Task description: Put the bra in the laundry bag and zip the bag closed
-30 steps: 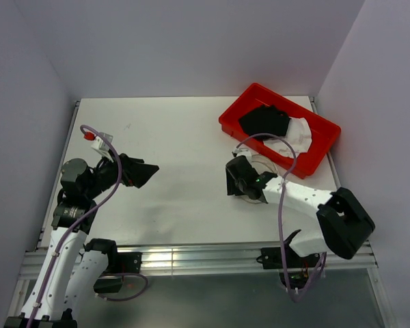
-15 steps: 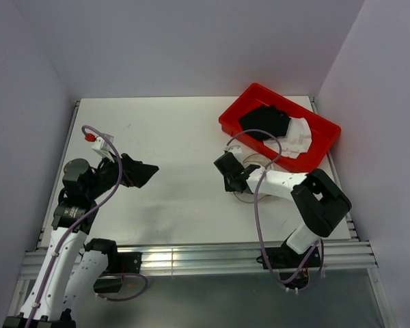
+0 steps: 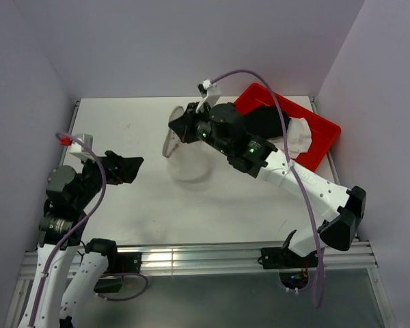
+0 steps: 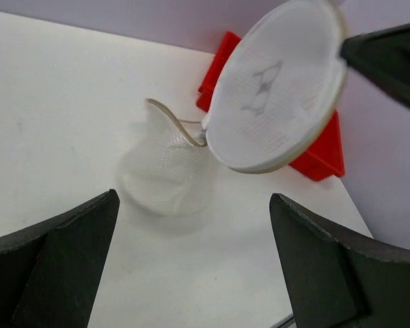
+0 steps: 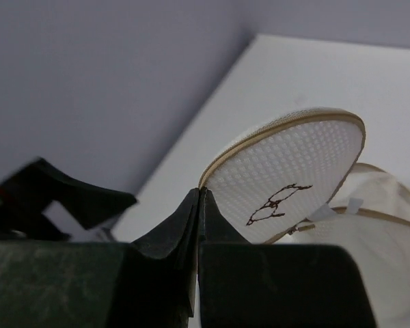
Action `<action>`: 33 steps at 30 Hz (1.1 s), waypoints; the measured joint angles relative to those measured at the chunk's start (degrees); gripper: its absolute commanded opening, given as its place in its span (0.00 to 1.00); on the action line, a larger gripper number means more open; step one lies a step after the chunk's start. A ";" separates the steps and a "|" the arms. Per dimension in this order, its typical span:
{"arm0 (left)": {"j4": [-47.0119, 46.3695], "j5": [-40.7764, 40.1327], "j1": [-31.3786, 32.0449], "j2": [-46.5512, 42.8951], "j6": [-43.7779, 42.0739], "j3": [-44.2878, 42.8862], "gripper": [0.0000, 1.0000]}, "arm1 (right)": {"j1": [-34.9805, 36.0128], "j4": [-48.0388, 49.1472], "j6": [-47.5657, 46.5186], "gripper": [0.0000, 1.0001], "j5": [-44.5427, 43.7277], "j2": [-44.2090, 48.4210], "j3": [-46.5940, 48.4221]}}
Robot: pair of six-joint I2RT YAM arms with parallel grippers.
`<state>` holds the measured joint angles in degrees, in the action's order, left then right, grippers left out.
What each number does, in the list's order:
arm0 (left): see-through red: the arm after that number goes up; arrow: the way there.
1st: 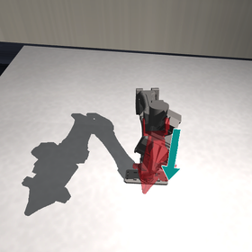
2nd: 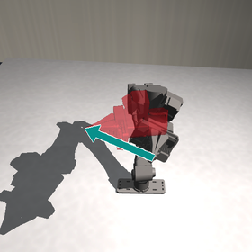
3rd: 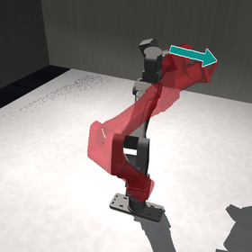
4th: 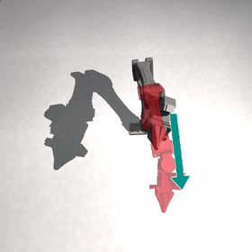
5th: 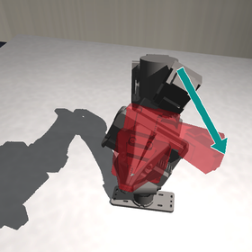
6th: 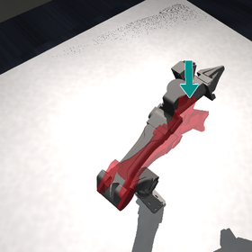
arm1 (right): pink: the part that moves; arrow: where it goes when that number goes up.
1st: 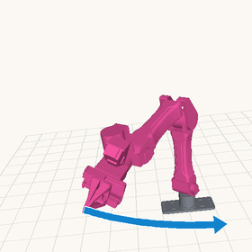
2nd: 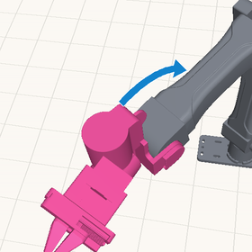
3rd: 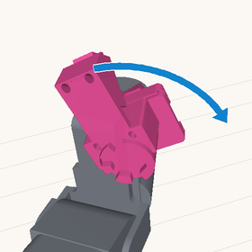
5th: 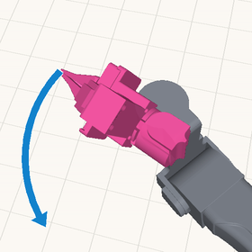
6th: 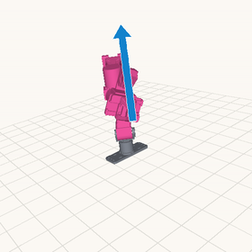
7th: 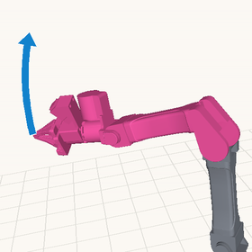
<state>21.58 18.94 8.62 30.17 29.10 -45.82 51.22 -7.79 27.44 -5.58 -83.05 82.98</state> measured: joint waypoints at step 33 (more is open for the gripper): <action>7.82 -16.79 0.61 2.71 12.76 10.73 0.82 | -4.63 22.25 17.31 0.00 7.52 -11.15 -17.40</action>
<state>29.41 2.15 9.23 32.88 41.87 -35.09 46.59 14.46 44.75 1.93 -94.19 65.58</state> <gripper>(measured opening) 0.896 0.009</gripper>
